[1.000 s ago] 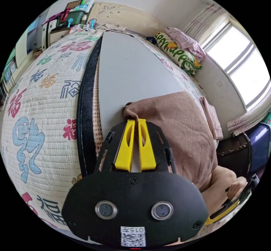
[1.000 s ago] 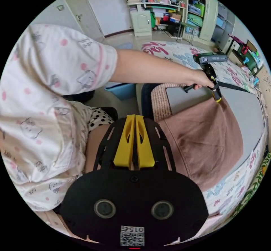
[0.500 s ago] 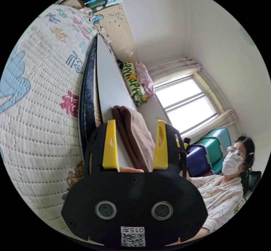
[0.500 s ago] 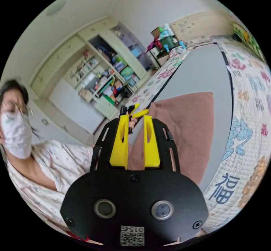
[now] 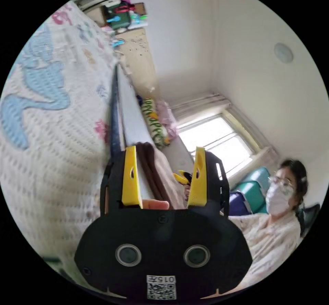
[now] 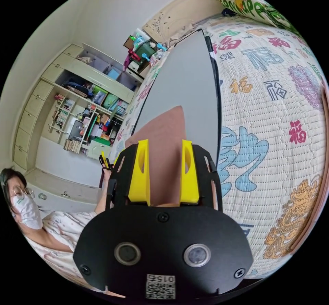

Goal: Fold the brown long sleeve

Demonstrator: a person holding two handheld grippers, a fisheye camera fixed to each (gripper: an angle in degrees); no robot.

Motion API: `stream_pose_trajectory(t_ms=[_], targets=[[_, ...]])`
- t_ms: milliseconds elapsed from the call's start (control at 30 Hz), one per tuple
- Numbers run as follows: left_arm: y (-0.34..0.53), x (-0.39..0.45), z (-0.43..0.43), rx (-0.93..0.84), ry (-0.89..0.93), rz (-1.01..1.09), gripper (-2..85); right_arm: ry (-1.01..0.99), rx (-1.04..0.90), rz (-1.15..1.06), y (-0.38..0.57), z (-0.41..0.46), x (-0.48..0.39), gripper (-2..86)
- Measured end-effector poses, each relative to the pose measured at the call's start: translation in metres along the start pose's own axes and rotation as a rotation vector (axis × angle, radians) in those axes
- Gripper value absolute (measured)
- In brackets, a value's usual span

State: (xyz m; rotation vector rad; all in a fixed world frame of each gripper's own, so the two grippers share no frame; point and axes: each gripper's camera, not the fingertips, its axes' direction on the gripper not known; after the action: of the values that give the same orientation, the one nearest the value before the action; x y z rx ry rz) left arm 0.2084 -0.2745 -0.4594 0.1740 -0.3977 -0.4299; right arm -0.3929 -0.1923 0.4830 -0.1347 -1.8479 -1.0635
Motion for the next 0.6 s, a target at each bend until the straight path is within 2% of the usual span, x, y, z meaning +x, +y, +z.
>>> stream_pose_trajectory(t_ms=[67, 133, 200, 333, 600], targets=[[-0.008, 0.028, 0.001, -0.107, -0.151, 0.096, 18.6, 0.049, -0.069, -0.008, -0.018, 0.034, -0.008, 13.5], [-0.014, 0.037, 0.008, -0.151, -0.157, 0.130, 19.5, 0.033, -0.147, -0.013, -0.027, 0.064, -0.013, 13.5], [-0.020, 0.032, 0.011, -0.165, -0.139, 0.119, 19.9, 0.059, -0.129, -0.008, -0.032, 0.083, -0.020, 13.6], [-0.032, 0.003, 0.005, -0.120, 0.023, 0.025, 18.8, 0.082, -0.130, -0.042, -0.043, 0.126, -0.046, 13.6], [-0.044, -0.001, 0.011, -0.118, 0.030, 0.034, 19.0, 0.105, -0.181, -0.138, -0.045, 0.233, -0.116, 13.5]])
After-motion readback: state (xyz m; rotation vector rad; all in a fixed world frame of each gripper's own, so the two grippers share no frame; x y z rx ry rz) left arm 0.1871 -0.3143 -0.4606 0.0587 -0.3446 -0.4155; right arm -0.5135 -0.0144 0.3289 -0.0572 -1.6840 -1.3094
